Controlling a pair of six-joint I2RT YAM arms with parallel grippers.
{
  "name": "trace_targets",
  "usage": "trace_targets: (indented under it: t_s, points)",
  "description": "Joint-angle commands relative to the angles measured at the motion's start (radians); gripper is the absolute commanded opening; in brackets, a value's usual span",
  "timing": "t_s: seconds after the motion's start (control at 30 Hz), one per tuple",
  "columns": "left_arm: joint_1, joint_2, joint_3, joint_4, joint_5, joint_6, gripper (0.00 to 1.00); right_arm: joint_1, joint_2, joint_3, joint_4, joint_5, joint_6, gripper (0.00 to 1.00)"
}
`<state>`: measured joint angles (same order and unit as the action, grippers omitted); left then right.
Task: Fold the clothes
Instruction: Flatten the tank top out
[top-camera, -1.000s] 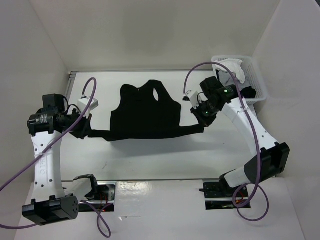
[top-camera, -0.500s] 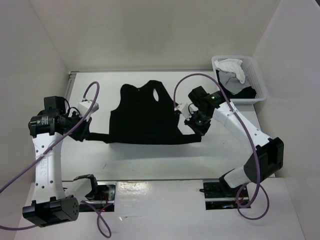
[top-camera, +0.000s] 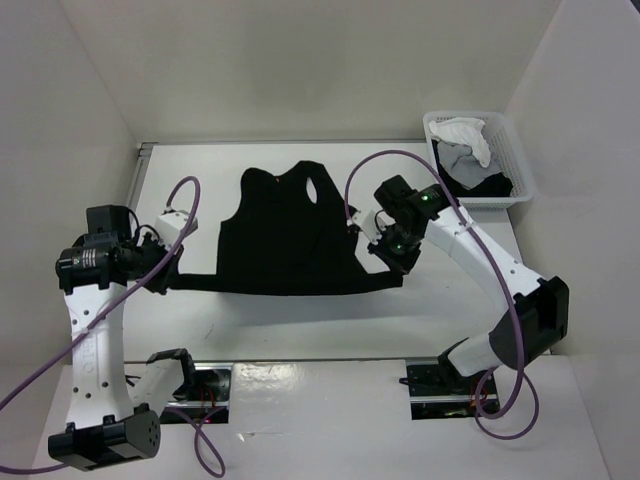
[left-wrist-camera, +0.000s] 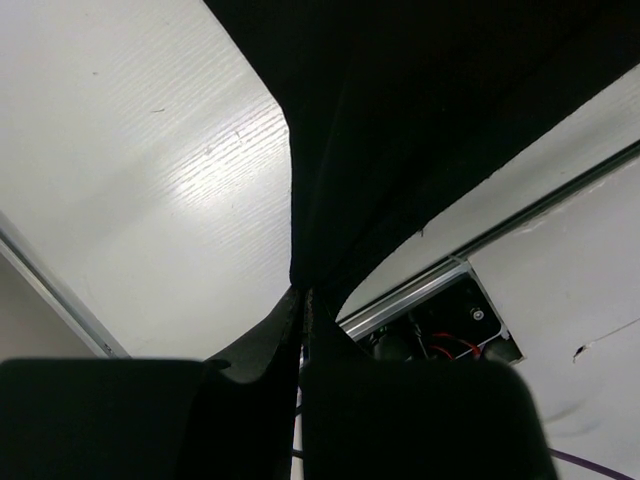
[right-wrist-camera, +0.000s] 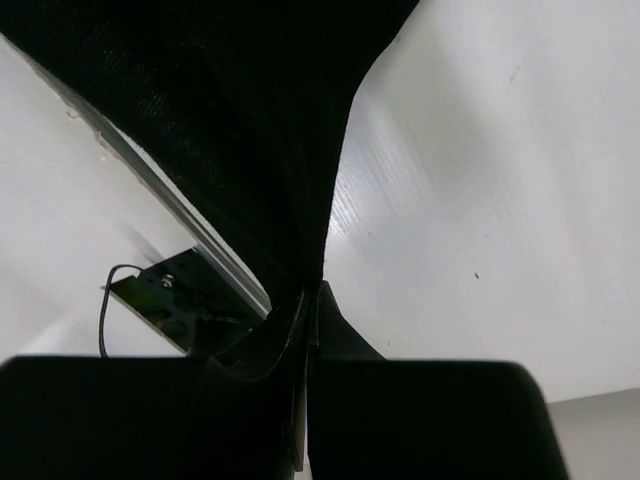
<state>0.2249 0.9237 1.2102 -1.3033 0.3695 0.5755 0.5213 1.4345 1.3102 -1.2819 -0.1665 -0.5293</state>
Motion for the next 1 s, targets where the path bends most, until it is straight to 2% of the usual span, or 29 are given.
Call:
trace_targets:
  t_s: [0.0,0.1,0.33,0.5,0.63,0.97]
  points:
    - [-0.001,0.004,0.055,-0.001,-0.004,0.014,0.00,0.009,-0.017,0.128,-0.022,0.050,-0.003,0.00]
    - [-0.001,0.033,0.136,0.039,0.006,-0.008,0.00,0.009,0.032,0.231,0.010,0.105,0.021,0.00]
    - [-0.001,0.075,0.176,0.197,-0.004,-0.081,0.00,0.009,0.125,0.374,0.122,0.263,0.022,0.00]
    - [-0.001,0.141,0.235,0.233,-0.014,-0.094,0.00,-0.015,0.200,0.517,0.127,0.263,0.012,0.00]
    - [-0.001,0.155,0.319,0.199,0.005,-0.072,0.00,-0.024,0.201,0.607,0.101,0.197,-0.009,0.00]
    - [-0.001,0.112,0.388,0.190,0.060,-0.072,0.00,-0.064,0.081,0.678,0.110,0.156,0.000,0.00]
